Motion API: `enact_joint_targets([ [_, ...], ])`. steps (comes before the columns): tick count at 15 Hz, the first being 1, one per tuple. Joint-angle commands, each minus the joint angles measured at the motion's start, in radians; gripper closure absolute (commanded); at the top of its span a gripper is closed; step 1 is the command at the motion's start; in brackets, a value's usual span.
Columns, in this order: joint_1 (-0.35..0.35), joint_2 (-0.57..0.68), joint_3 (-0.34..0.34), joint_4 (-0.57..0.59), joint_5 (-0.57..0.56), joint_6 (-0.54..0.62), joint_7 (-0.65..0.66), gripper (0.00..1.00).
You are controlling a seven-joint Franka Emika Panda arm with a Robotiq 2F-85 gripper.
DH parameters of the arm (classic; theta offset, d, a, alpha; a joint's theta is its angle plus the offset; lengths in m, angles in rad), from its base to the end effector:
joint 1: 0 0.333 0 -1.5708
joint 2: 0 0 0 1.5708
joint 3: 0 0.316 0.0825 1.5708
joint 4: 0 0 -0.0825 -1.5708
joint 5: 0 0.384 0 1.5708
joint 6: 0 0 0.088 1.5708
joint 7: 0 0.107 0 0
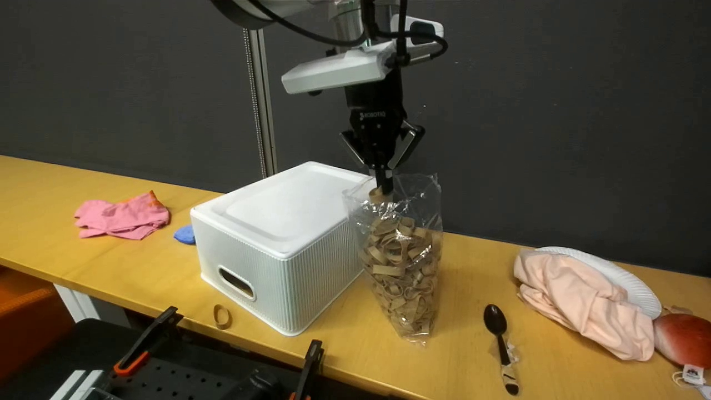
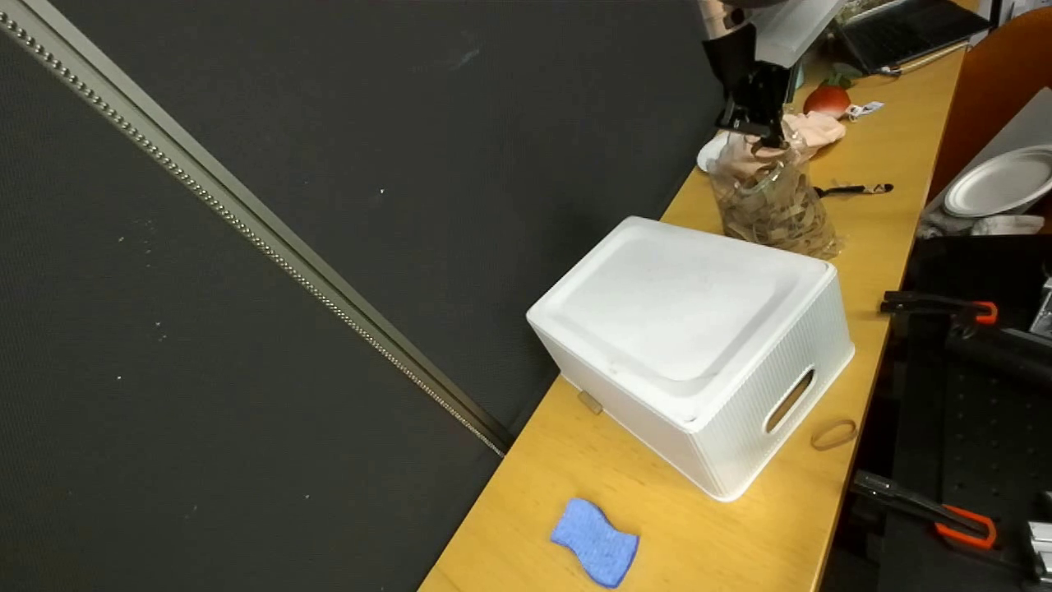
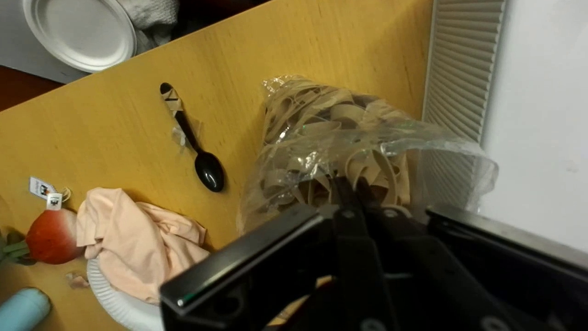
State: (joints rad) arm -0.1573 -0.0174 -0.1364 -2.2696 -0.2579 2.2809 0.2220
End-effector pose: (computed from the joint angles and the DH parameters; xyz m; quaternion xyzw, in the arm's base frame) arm 0.4948 -0.1560 0.3687 0.9799 -0.1732 0.0107 0.0980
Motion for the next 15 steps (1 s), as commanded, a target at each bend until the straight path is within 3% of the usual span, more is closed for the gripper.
enact_joint_targets([
  [1,0.001,0.051,-0.007,0.041,0.023,0.039,-0.011,0.99],
  [11,0.005,0.074,-0.009,0.07,0.034,0.078,-0.019,0.99],
  [12,0.006,0.075,-0.008,0.073,0.036,0.074,-0.019,0.81],
  [15,0.006,0.068,-0.008,0.069,0.045,0.058,-0.024,0.58],
])
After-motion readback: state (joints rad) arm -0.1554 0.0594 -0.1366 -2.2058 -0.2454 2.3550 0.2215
